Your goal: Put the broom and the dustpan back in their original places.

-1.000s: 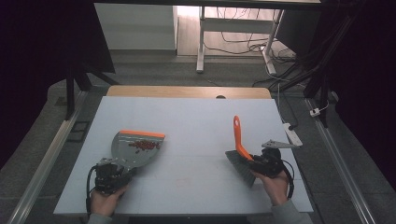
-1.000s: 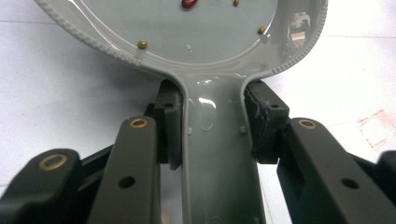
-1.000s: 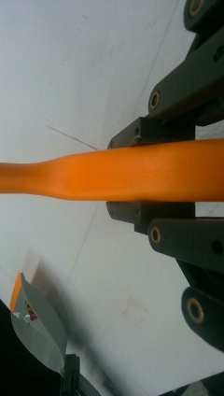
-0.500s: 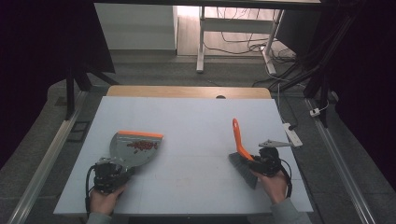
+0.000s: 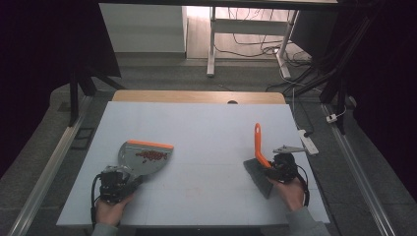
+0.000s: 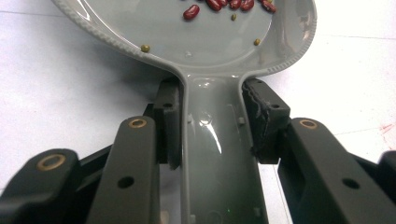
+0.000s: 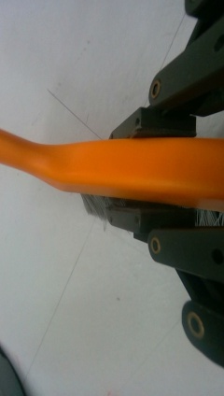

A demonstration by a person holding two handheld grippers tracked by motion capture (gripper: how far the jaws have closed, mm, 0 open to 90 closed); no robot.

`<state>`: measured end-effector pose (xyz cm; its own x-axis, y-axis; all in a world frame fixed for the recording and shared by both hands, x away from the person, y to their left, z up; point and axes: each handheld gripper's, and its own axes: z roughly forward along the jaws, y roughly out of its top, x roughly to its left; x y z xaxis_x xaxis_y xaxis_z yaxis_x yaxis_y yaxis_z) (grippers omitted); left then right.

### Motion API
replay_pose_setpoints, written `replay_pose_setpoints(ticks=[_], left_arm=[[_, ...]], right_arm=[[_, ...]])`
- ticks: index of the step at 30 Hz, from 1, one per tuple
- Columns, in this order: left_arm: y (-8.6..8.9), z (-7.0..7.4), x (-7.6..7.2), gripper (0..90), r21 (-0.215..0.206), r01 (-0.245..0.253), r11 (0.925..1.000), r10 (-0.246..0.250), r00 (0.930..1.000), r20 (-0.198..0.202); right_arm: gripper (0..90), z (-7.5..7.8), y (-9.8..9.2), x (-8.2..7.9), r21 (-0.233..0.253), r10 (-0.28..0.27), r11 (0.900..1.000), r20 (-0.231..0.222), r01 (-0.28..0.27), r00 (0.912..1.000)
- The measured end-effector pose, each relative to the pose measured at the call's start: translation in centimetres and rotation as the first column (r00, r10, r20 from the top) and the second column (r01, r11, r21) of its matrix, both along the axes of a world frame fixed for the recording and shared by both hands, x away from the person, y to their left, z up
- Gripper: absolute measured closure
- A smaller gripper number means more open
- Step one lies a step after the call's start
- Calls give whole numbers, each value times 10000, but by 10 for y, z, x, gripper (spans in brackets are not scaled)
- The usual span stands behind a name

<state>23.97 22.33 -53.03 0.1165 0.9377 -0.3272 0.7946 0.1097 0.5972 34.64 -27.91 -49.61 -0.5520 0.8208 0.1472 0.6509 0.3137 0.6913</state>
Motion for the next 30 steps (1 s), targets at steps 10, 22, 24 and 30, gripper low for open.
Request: replay_pose_setpoints(ticks=[10,22,24,30], left_arm=[[-3,-4,0,606,77,199,9998,-197,9995,-230],[-9,-6,1,389,-12,679,9977,-679,9970,-374],[-9,-5,0,334,170,656,9977,-649,9972,-381],[-5,1,-5,237,189,590,9981,-588,9982,-92]], right_arm=[[534,-3,-7,9,-202,-205,9996,-378,197,9991],[475,-6,-9,14,-1193,-443,9921,-321,402,9985],[481,-5,-9,15,-1173,-364,9925,-220,336,9991],[470,-5,-8,15,-1223,-294,9921,-157,272,9994]])
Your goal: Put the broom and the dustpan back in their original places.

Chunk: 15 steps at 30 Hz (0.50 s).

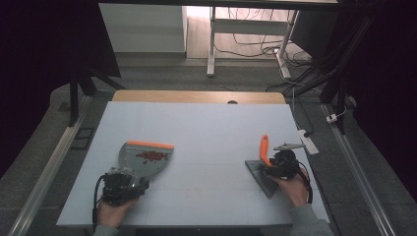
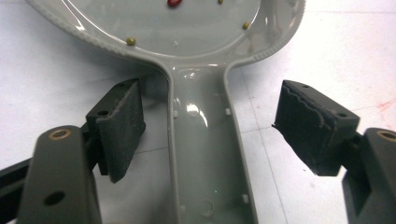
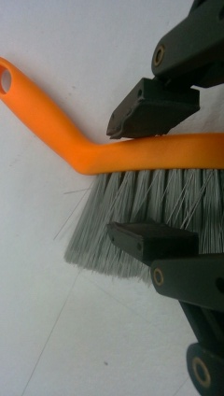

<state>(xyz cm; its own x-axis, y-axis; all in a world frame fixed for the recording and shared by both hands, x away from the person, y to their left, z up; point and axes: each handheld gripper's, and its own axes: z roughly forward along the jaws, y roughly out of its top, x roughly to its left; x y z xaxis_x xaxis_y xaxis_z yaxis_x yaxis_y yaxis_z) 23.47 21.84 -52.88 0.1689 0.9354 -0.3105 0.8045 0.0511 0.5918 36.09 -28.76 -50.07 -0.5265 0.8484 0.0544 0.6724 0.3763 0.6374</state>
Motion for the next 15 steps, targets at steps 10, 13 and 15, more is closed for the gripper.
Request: replay_pose_setpoints(ticks=[10,13,15], left_arm=[[4,15,-7,224,331,428,9985,-457,9945,938],[4,15,-7,226,246,531,9983,-553,9933,1012],[4,16,-7,229,206,644,9977,-663,9915,1120]], right_arm=[[470,14,1,-12,579,773,9949,863,-824,9933],[476,14,3,-12,587,1012,9926,906,-1067,9907],[480,13,3,-13,644,1133,9908,902,-1194,9895]])
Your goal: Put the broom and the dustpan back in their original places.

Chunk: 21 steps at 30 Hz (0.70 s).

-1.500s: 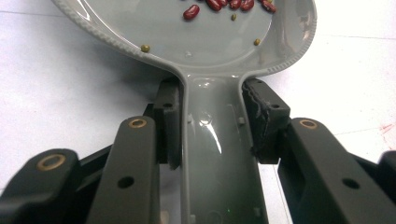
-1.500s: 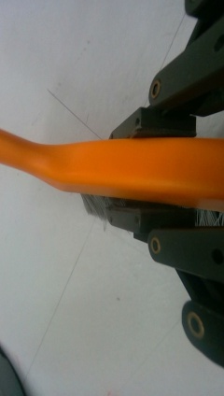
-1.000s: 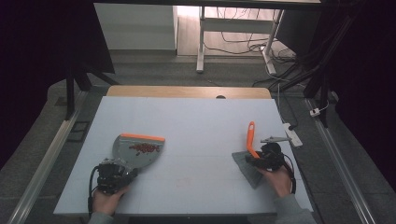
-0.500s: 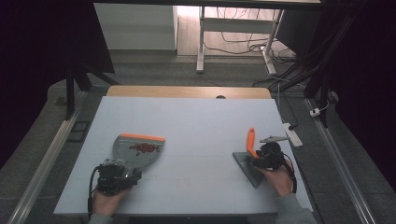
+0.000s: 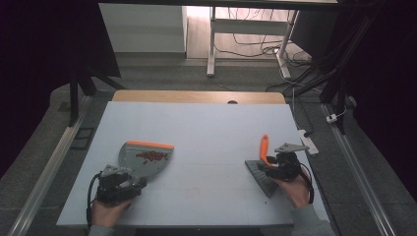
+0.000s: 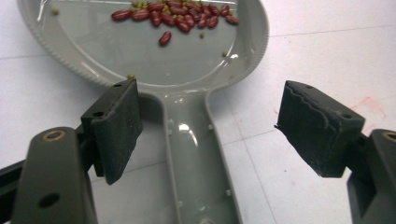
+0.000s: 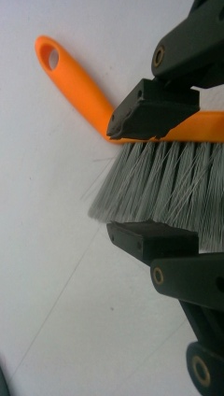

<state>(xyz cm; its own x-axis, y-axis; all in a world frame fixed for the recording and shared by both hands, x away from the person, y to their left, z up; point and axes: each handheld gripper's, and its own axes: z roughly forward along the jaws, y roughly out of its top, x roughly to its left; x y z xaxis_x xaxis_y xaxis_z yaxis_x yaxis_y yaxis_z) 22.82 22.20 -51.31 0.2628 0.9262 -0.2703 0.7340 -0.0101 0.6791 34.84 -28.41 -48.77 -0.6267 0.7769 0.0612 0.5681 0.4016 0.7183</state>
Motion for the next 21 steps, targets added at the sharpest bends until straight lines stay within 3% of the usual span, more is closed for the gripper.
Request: replay_pose_setpoints(ticks=[3,7,13,21], left_arm=[[-3,3,0,240,-27,367,9993,-366,9990,274],[-8,8,2,247,264,1010,9945,-1025,9925,669],[-12,9,10,252,316,1942,9805,-1960,9780,718],[-10,7,19,254,341,2480,9682,-2499,9656,717]], right_arm=[[482,0,2,-2,74,240,9997,65,-241,9997],[481,1,6,-4,129,664,9977,191,-666,9976],[480,1,11,-12,251,1382,9899,540,-1397,9889],[478,-3,11,-25,149,2008,9790,958,-2031,9749]])
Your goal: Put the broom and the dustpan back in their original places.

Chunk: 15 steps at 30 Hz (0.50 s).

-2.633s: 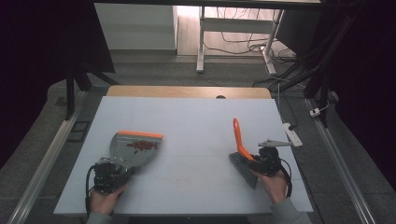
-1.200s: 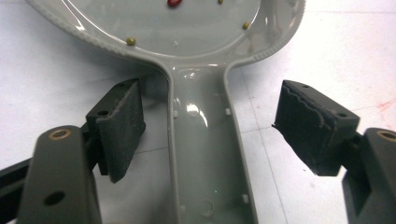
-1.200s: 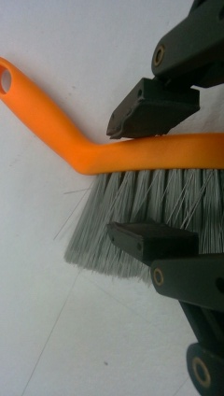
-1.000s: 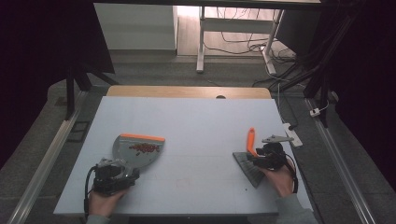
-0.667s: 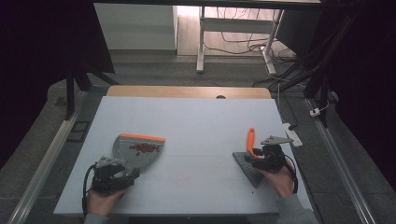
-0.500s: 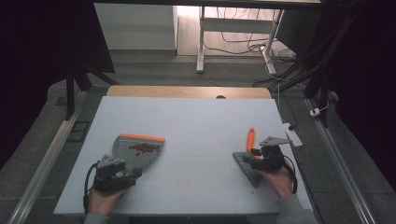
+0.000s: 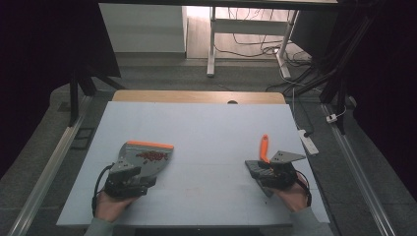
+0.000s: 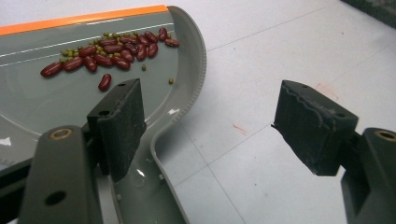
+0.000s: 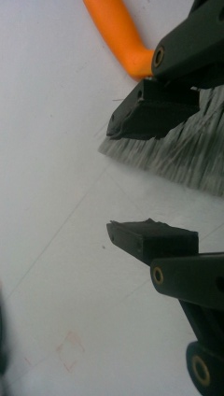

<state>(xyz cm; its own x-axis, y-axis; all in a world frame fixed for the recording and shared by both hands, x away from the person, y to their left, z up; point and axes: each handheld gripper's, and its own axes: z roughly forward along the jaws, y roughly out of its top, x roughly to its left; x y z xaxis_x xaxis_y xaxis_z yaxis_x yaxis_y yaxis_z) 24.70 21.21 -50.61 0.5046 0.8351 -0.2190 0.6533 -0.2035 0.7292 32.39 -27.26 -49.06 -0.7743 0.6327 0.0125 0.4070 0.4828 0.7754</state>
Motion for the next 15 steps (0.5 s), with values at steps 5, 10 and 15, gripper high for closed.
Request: replay_pose_setpoints(ticks=[5,10,15], left_arm=[[3,-2,6,254,20,225,9997,-225,9997,-89],[6,-3,5,254,7,264,9997,-264,9996,-124],[5,-4,3,254,25,289,9996,-288,9994,-207]], right_arm=[[477,-4,-5,-6,-107,-6,9999,193,8,9998],[476,-6,-15,-11,-28,-139,9999,307,140,9994],[476,-5,-18,-11,146,-192,9997,386,186,9991]])
